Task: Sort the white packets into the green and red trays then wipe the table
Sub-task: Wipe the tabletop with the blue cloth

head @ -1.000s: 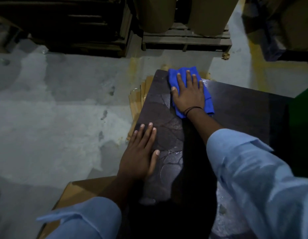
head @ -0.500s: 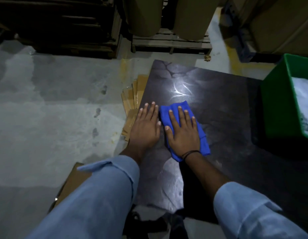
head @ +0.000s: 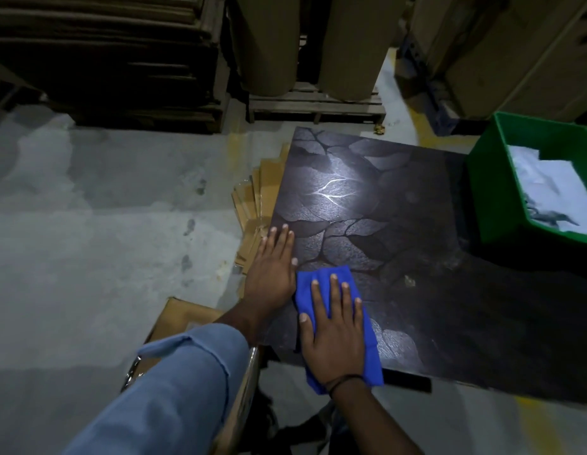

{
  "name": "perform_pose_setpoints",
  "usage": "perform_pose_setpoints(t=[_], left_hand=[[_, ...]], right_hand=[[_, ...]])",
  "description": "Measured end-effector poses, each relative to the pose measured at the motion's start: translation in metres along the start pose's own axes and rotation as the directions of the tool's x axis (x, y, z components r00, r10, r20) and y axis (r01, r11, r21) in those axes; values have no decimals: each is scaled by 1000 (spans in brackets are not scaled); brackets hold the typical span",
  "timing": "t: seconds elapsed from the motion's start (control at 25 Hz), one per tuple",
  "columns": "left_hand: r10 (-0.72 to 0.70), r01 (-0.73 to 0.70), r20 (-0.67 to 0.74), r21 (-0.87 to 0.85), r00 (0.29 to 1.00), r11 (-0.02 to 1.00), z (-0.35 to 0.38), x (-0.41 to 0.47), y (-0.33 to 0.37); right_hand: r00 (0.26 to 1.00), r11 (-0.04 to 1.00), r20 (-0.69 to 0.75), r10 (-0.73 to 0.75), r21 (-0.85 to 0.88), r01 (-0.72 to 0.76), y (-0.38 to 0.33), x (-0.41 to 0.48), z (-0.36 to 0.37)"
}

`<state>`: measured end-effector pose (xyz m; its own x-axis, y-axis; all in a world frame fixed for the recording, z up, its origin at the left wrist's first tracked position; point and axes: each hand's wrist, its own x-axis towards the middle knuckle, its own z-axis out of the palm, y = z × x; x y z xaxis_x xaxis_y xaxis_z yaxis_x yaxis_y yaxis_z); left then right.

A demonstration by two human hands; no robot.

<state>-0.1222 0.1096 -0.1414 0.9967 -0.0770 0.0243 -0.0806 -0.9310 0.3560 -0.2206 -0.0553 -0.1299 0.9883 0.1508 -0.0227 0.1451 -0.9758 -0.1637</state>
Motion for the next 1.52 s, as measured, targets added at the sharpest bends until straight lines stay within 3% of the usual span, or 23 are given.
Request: perform_pose_setpoints(t=[0.44,0.56,0.68,0.88,1.12,1.24,1.32,1.4,1.52], left_hand=[[58,-60,25,105,998,993,6,40,-5],[71,-76,47,102,996,992,4,78,-5],[-5,3,23,86,1000,996,4,118,0],[-20,23,-48,66,999,998,11,124,1],[-36,37,-15,77,999,996,9,126,1],[-38,40,-17,68,999,997,10,126,-1],[-36,37,-26,60,999,998,11,126,0],[-20,23,-48,56,999,998,13,127,-1],[-11,15,-59,65,998,998,15,124,-3]], right_hand=[[993,998,-106,54,-10,-56,30,144,11],[993,999,-115,12,-32,-16,44,199,11],[995,999,-91,-42,-37,38,56,261,8],[996,996,-43,-84,-3,84,60,380,2],[979,979,19,-204,-3,204,33,482,8],[941,943,67,-331,0,332,18,504,6],[840,843,99,-534,-20,538,12,500,7],[778,781,101,-620,-17,625,8,488,10],[868,871,79,-490,16,491,2,461,13]])
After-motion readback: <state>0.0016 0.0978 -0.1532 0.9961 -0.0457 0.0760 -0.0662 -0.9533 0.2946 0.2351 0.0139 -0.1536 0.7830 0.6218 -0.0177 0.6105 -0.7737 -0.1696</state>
